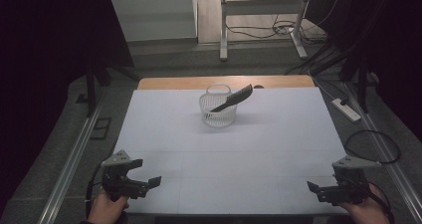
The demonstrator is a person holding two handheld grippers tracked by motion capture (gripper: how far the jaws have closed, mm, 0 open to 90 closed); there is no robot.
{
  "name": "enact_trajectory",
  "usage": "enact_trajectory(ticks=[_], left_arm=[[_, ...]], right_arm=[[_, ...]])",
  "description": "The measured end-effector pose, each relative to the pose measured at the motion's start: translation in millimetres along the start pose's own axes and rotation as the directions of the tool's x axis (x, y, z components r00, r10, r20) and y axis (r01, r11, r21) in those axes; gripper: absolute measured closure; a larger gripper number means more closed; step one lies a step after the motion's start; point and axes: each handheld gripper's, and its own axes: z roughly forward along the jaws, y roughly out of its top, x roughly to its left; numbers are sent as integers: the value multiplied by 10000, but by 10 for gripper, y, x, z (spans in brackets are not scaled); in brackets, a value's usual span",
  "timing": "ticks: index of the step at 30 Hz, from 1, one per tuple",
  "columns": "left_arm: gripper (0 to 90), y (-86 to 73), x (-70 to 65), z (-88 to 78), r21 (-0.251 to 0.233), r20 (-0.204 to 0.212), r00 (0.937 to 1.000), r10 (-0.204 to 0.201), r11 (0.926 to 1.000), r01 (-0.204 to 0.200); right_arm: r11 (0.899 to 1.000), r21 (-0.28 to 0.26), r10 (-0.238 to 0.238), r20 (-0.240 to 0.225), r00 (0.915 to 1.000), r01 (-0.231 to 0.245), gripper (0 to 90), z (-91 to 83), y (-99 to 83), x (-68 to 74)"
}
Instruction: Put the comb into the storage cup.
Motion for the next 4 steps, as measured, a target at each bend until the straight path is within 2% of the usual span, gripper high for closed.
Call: enact_trajectory(ticks=[4], left_arm=[[5,9,-3,6,28,5,10000,9,10000,-9]], right_arm=[[9998,156,79,-2,10000,-78,0,1,-12,-17]])
